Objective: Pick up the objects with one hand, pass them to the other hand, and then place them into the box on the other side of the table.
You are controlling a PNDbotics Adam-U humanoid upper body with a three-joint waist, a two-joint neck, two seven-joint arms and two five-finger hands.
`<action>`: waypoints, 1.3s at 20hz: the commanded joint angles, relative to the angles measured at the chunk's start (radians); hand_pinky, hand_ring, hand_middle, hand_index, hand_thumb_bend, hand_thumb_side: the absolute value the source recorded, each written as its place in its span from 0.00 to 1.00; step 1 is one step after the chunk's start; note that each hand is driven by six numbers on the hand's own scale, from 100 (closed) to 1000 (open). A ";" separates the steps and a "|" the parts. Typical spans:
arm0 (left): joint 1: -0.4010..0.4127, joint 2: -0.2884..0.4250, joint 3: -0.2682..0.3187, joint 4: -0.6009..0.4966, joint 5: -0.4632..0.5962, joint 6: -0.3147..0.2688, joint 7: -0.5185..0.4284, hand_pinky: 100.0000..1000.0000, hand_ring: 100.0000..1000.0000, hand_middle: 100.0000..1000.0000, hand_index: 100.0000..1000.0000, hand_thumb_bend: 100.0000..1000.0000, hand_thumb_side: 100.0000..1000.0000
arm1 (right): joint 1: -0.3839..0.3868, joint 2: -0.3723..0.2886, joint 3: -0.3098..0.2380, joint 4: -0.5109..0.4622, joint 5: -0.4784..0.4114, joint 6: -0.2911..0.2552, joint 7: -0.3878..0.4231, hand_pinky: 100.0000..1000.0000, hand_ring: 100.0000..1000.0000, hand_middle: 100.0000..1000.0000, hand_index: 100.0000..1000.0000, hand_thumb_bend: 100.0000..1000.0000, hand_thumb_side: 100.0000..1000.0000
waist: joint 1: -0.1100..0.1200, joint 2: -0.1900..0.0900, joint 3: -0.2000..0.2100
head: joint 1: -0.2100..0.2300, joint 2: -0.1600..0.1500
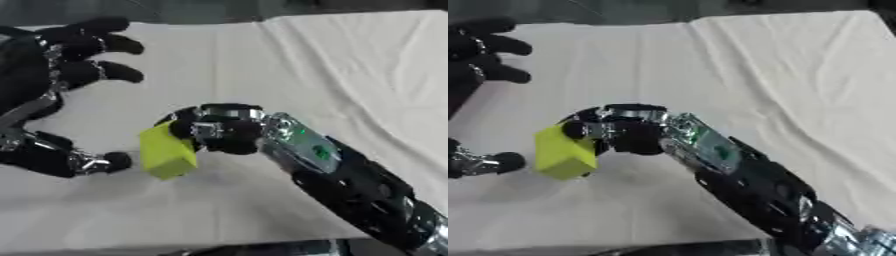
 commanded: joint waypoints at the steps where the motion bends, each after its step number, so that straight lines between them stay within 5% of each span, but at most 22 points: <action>1: -0.021 -0.004 -0.020 -0.011 -0.008 0.021 -0.018 0.78 1.00 0.85 0.82 0.58 0.35 | -0.018 0.003 -0.002 -0.018 -0.004 0.003 0.003 0.49 0.72 0.41 0.76 0.00 0.58 | 0.003 -0.017 -0.002 | -0.007 -0.002; 15: -0.015 -0.039 -0.087 -0.011 0.106 0.144 -0.199 0.78 1.00 0.92 0.81 0.48 0.58 | -0.019 0.006 -0.008 -0.025 0.004 0.000 0.000 0.49 0.72 0.41 0.76 0.00 0.56 | 0.009 -0.019 -0.012 | -0.017 -0.002; 21: -0.013 -0.042 -0.087 -0.011 0.136 0.158 -0.214 0.78 1.00 0.92 0.81 0.48 0.58 | -0.018 0.007 -0.008 -0.027 0.001 0.002 0.000 0.50 0.72 0.40 0.76 0.00 0.55 | 0.010 -0.020 -0.013 | -0.019 -0.002; 26: -0.010 -0.043 -0.088 -0.011 0.114 0.181 -0.206 0.77 1.00 0.91 0.79 0.42 0.48 | -0.017 0.007 -0.009 -0.030 -0.002 0.003 0.001 0.50 0.72 0.40 0.76 0.00 0.55 | 0.010 -0.020 -0.015 | -0.019 -0.002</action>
